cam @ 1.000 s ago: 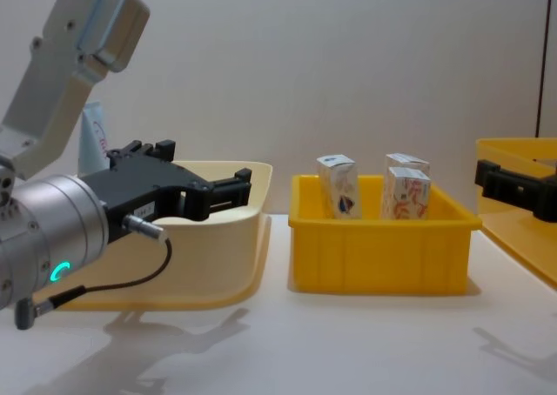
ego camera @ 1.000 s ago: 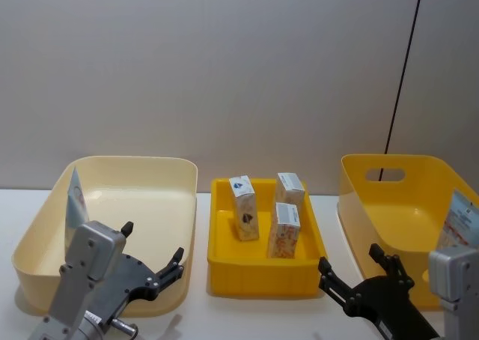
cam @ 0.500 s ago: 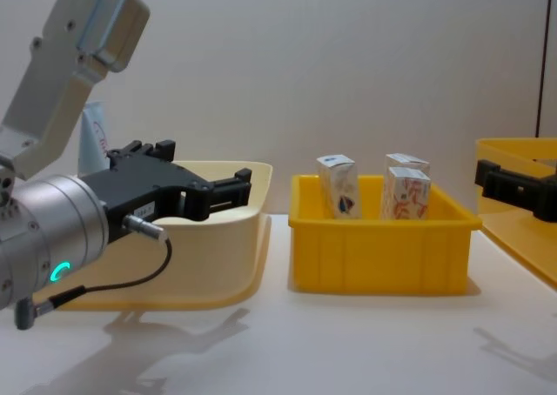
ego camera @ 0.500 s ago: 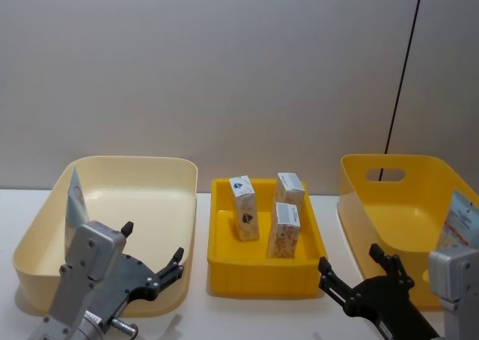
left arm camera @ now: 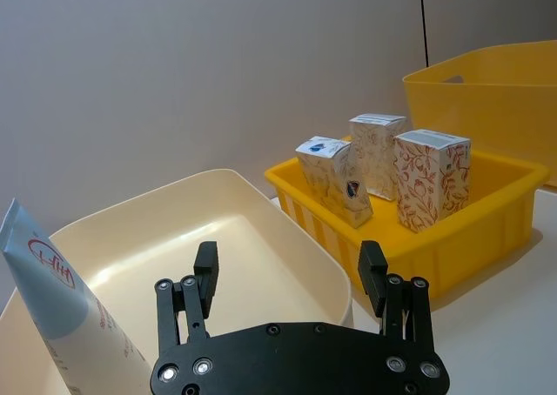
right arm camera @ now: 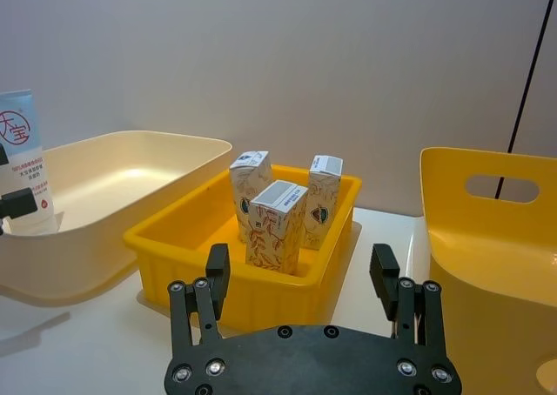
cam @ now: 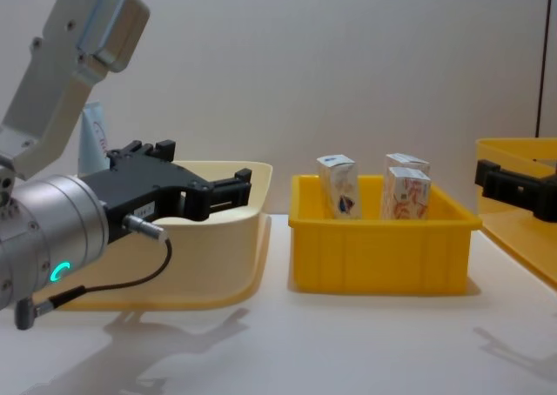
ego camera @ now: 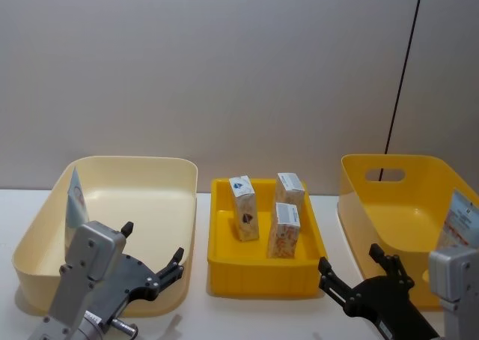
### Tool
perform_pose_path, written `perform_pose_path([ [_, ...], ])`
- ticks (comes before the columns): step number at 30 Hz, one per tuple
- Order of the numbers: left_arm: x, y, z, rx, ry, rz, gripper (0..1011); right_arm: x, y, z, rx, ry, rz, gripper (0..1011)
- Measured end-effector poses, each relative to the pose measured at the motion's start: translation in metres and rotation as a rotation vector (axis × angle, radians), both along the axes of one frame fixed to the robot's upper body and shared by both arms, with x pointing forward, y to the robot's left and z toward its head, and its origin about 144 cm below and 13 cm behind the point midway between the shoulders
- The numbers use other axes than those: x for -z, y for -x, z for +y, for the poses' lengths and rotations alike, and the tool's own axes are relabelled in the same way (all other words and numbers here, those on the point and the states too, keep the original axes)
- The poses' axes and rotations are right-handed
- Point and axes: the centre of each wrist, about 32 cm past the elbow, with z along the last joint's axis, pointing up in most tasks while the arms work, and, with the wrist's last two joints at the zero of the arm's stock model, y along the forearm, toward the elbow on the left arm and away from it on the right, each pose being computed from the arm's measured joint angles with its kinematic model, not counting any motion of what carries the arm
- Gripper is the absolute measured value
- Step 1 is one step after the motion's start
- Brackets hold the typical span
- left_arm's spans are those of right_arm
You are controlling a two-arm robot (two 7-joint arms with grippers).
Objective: Bimanual collaborative sorting of washing and personal care products
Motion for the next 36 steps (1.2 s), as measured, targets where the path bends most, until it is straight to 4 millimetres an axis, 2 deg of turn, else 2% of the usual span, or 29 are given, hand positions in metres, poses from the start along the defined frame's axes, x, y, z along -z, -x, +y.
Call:
perform_pose_path([
  [36, -0.0001, 0.0, 0.0, 0.0, 0.0, 0.0, 1003, -0.0015, -0.005, 0.0025, 0.002, -0.002, -0.003, 1001],
])
